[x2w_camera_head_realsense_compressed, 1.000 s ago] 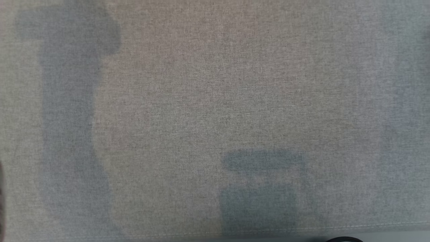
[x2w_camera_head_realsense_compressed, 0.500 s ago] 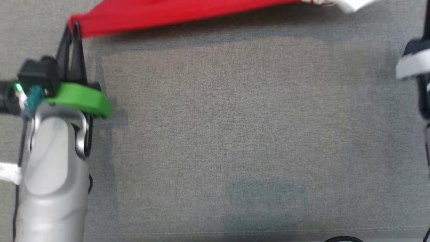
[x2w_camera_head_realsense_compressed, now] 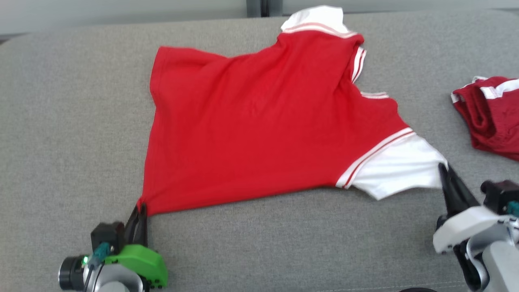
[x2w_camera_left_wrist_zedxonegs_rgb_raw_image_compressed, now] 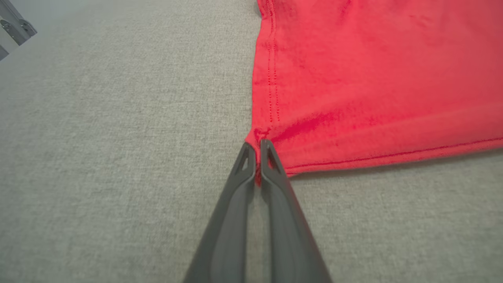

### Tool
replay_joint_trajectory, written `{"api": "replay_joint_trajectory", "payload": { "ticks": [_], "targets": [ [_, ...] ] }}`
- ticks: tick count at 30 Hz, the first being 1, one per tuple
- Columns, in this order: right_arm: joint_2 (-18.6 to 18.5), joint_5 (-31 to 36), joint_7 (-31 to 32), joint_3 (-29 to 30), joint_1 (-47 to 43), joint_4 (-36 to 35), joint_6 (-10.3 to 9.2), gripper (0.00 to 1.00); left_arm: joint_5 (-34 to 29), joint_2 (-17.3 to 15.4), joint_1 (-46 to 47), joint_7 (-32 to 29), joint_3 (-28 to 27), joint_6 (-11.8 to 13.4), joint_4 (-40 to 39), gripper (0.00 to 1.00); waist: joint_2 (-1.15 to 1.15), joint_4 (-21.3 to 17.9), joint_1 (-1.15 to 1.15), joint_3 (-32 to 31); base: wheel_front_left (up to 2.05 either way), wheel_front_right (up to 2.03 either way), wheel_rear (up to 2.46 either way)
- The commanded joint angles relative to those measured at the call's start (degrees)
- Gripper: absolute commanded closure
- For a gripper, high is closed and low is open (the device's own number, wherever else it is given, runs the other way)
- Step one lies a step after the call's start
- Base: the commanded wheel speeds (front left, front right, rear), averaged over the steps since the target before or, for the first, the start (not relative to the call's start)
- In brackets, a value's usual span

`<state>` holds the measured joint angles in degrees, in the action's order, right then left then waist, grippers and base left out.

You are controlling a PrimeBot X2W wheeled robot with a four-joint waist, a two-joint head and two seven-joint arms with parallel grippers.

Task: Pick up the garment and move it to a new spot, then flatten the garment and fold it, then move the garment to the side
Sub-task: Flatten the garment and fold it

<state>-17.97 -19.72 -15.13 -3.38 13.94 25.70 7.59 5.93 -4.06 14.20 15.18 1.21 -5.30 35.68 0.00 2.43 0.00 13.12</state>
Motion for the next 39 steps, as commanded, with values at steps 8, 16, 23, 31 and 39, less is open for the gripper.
{"api": "replay_joint_trajectory", "payload": {
  "ticks": [8,16,23,31,39],
  "targets": [
    [-1.5,-0.6,0.0,-2.0,-11.1,1.4,-0.19,1.00,0.7,0.6,-11.3,-0.1,-1.6,1.0,1.1,1.00,0.00,-2.5,0.00,-13.6,0.00,0.00,0.00],
    [-1.1,-1.7,0.0,-2.9,-20.7,2.7,-0.22,1.00,2.0,0.8,-18.7,-0.1,-2.4,1.7,-0.4,1.00,0.00,-1.7,0.00,-16.7,0.00,0.00,0.00],
    [-0.7,-2.8,0.0,-3.5,-23.7,0.4,-0.22,1.00,2.0,0.8,-20.0,-0.1,-3.2,1.5,-3.9,1.00,0.00,-1.4,0.00,-16.9,0.00,0.00,0.00],
    [-0.6,-2.2,0.0,-3.0,-16.4,-3.7,-0.18,1.00,0.9,1.0,-15.8,-0.1,-0.9,-1.0,-13.5,1.00,0.00,-0.9,0.00,-14.0,0.00,0.00,0.00],
    [0.8,-2.6,0.0,-3.6,-5.4,2.4,-0.16,1.00,0.9,1.0,-8.5,-0.1,1.6,-1.3,-10.0,1.00,0.00,0.0,0.00,-10.1,0.00,0.00,0.00]
  ]
}}
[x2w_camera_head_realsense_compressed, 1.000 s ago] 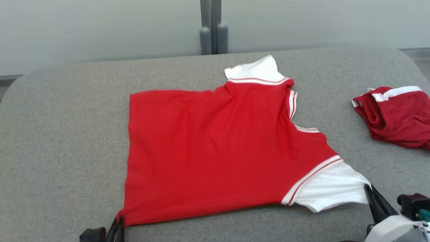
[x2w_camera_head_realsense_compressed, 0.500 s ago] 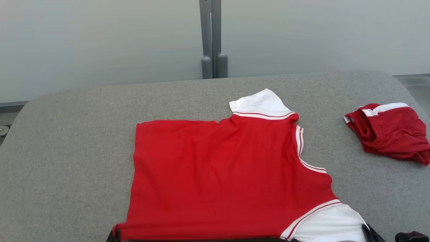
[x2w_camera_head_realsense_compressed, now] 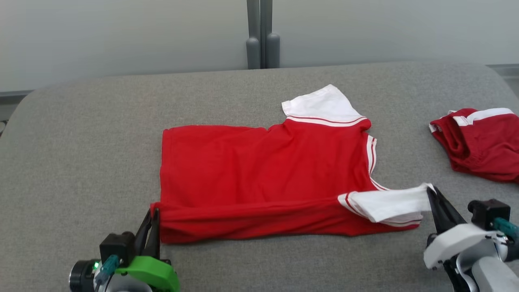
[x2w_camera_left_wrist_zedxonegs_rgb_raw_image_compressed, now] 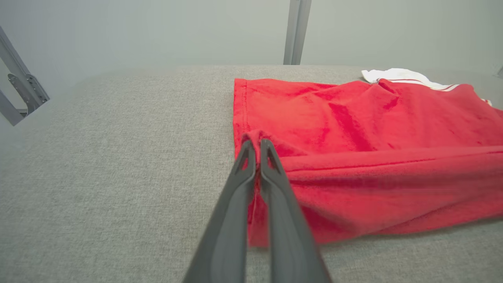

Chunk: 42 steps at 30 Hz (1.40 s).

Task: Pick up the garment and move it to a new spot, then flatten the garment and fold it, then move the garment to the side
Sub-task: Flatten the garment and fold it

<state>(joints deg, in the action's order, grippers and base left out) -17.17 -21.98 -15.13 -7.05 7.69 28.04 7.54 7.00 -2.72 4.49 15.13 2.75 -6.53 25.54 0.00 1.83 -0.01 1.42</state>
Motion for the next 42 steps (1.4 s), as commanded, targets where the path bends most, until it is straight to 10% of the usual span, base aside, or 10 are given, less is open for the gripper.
{"api": "replay_joint_trajectory", "payload": {
  "ticks": [1,24,25,26,27,42],
  "targets": [
    [0.3,-0.6,0.0,0.1,2.6,1.0,-0.12,1.00,-0.2,-0.4,2.3,0.0,0.4,0.0,0.8,1.00,0.00,0.8,0.01,2.3,0.00,0.00,0.00],
    [2.6,2.8,0.0,1.7,19.3,10.7,-0.12,0.92,-1.4,-0.4,17.6,0.0,3.0,2.8,9.2,1.00,0.00,2.7,0.01,12.3,0.00,0.00,0.00],
    [2.8,2.5,0.0,2.1,19.7,10.5,-0.12,0.51,-1.5,-0.4,17.8,0.0,2.9,3.1,9.2,0.81,0.00,2.7,0.01,12.4,0.00,0.00,0.00],
    [3.1,2.2,0.0,2.3,19.9,10.4,-0.12,0.00,-1.2,-0.4,17.9,0.0,2.8,3.2,9.1,0.11,0.00,2.6,0.01,12.5,0.00,0.00,0.00],
    [3.2,2.3,0.0,2.6,20.2,10.1,-0.12,0.00,-0.9,-0.4,17.9,0.0,2.7,3.4,8.9,0.00,0.00,2.6,0.01,12.5,0.00,0.00,0.00],
    [4.8,6.5,0.0,3.4,10.4,0.2,-0.11,0.00,1.3,-0.3,9.9,0.0,2.8,6.5,2.7,0.00,0.00,2.6,0.01,9.4,0.00,0.00,0.00]
  ]
}}
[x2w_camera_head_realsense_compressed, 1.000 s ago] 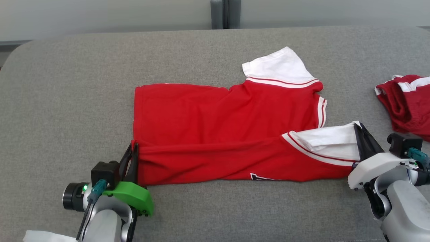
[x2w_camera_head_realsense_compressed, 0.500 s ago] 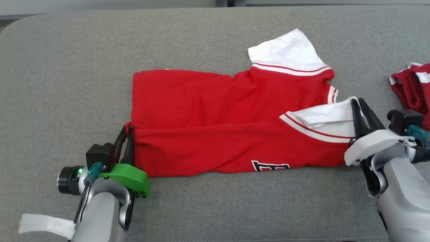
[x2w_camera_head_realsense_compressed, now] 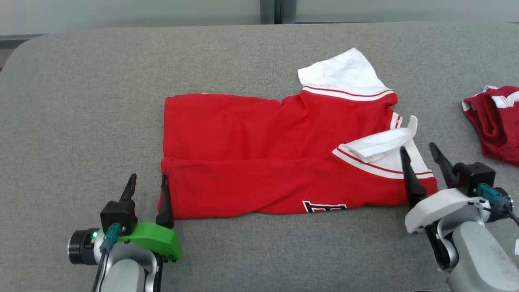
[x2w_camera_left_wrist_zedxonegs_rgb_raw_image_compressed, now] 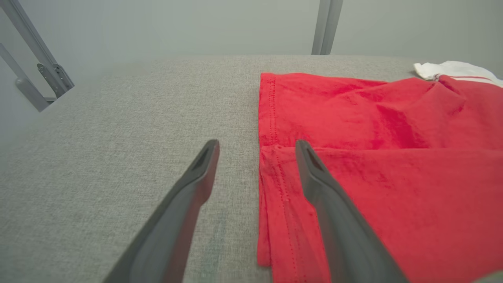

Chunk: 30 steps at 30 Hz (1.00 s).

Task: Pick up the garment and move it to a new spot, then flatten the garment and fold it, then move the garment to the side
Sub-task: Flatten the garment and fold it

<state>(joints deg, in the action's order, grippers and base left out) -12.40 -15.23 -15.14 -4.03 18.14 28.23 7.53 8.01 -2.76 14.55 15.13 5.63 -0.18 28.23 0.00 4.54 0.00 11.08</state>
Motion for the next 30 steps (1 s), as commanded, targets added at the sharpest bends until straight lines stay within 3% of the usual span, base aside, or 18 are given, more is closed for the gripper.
{"api": "replay_joint_trajectory", "payload": {
  "ticks": [1,12,14,16,18,19,21,22,23,30],
  "targets": [
    [0.1,-0.3,0.0,-0.6,-0.6,-0.5,-0.10,0.00,0.5,-0.3,-0.8,0.0,0.0,0.2,-0.2,0.00,0.00,-0.1,0.00,-0.5,0.00,0.00,0.00],
    [0.7,-2.6,0.0,-11.3,-1.1,-0.8,-0.10,0.00,1.8,-0.3,-2.6,0.0,1.5,0.1,-0.1,0.00,0.00,1.1,0.00,-1.0,0.00,0.00,0.00],
    [0.7,-2.9,0.0,-12.0,-0.5,-0.2,-0.10,0.15,1.8,-0.3,-2.5,0.0,1.9,-0.1,-0.2,0.00,0.00,1.5,0.00,-0.8,0.00,0.00,0.00],
    [0.7,-2.8,0.0,-12.3,-0.2,0.4,-0.10,0.19,1.9,-0.3,-2.5,0.0,2.0,-0.2,0.0,0.00,0.00,2.0,0.00,-0.7,0.00,0.00,0.00],
    [0.5,-2.5,0.0,-12.3,0.0,0.9,-0.10,0.35,2.1,-0.3,-2.6,0.0,2.3,-0.3,0.0,0.00,0.00,2.3,0.00,-0.7,0.00,0.00,0.00],
    [0.4,-2.4,0.0,-12.2,0.1,1.1,-0.10,0.49,2.1,-0.3,-2.7,0.0,2.4,-0.2,-0.1,0.00,0.00,2.4,0.00,-0.7,0.00,0.00,0.00],
    [0.3,-2.2,0.0,-12.3,0.4,1.4,-0.10,0.64,2.2,-0.3,-2.9,0.0,2.4,-0.3,-0.1,0.00,0.00,2.7,0.00,-0.7,0.00,0.00,0.00],
    [0.3,-2.2,0.0,-12.3,0.7,1.8,-0.10,0.95,2.3,-0.3,-3.0,0.0,2.5,-0.2,-0.1,0.00,0.00,2.9,0.00,-0.7,0.00,0.00,0.00],
    [0.1,-2.2,0.0,-12.2,0.9,2.1,-0.10,1.00,2.3,-0.3,-3.0,0.0,2.5,-0.3,-0.1,0.00,0.00,3.0,0.00,-0.6,0.00,0.00,0.00],
    [-0.5,-0.7,0.0,-11.3,4.6,4.9,-0.10,1.00,2.9,-0.3,-2.0,0.0,3.4,-0.5,0.1,0.00,0.00,4.3,0.00,-0.6,0.00,0.00,0.00]
  ]
}}
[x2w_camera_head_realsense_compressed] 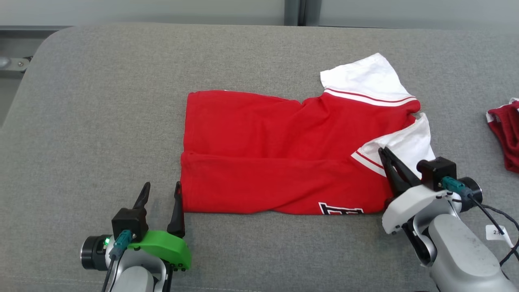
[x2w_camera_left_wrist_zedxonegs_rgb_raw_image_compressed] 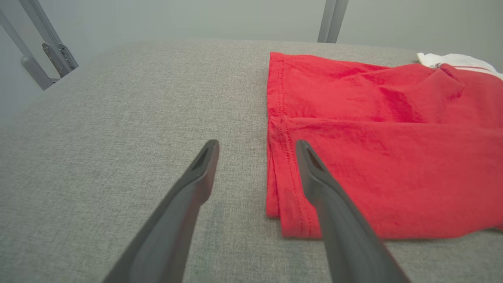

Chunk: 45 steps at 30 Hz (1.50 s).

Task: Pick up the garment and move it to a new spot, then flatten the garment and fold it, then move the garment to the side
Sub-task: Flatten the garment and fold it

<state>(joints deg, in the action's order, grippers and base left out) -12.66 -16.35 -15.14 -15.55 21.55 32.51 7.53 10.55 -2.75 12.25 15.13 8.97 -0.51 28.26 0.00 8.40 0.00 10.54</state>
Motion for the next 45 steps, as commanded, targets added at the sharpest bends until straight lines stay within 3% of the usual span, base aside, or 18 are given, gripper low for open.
{"api": "replay_joint_trajectory", "payload": {
  "ticks": [1,3,4,5,11,22,30,42,43,44,45],
  "targets": [
    [-0.2,0.9,0.0,0.1,2.1,1.0,-0.10,1.00,0.4,-0.3,0.4,0.0,0.2,-0.1,0.1,0.00,0.00,0.6,0.00,0.0,0.00,0.00,0.00],
    [0.2,1.4,0.0,0.0,4.3,1.9,-0.10,1.00,0.5,-0.3,0.7,0.0,0.5,-0.2,0.0,0.00,0.00,0.8,0.00,0.0,0.00,0.00,0.00],
    [0.5,1.8,0.0,0.3,5.4,2.4,-0.10,0.58,0.5,-0.3,0.8,0.0,0.7,-0.2,0.0,0.00,0.00,0.9,0.00,-0.1,0.00,0.00,0.00],
    [0.7,2.3,0.0,0.5,6.3,2.8,-0.10,0.00,0.5,-0.3,0.8,0.0,0.8,-0.2,0.1,0.00,0.00,1.0,0.00,-0.1,0.00,0.00,0.00],
    [2.7,3.7,0.0,6.1,5.8,-0.1,-0.10,0.00,1.0,-0.3,0.3,0.0,1.0,0.1,0.1,0.00,0.00,1.1,0.00,-1.1,0.00,0.00,0.00],
    [2.7,0.8,0.0,15.6,-11.3,-5.2,-0.10,0.00,1.4,-0.3,-3.7,0.0,-0.2,0.8,-0.8,0.00,0.00,-3.4,0.00,-3.9,0.00,0.00,0.00],
    [4.0,0.1,0.0,15.9,-11.6,-3.1,-0.10,0.00,0.2,-0.3,-3.1,0.0,-0.7,0.0,-0.8,0.00,0.00,-5.0,0.00,-2.9,0.00,0.00,0.00],
    [4.1,-1.4,0.0,15.9,-7.8,5.9,-0.10,0.00,-0.5,-0.3,-1.1,0.0,-0.3,-0.5,-0.6,0.00,0.00,-2.7,0.00,-0.7,0.00,0.00,0.00],
    [4.1,-1.7,0.0,15.8,-7.6,6.7,-0.10,0.06,-0.5,-0.3,-1.1,0.0,-0.3,-0.4,-0.6,0.00,0.00,-2.7,0.00,-0.7,0.00,0.00,0.00],
    [4.0,-1.9,0.0,15.5,-7.6,7.5,-0.10,0.44,-0.5,-0.3,-1.2,0.0,-0.3,-0.4,-0.6,0.00,0.00,-2.6,0.00,-0.7,0.00,0.00,0.00],
    [4.1,-2.4,0.1,15.3,-7.4,8.2,-0.10,0.64,-0.4,-0.3,-1.2,0.0,-0.4,-0.4,-0.7,0.00,0.00,-2.6,0.00,-0.7,0.00,0.00,0.00]
  ]
}}
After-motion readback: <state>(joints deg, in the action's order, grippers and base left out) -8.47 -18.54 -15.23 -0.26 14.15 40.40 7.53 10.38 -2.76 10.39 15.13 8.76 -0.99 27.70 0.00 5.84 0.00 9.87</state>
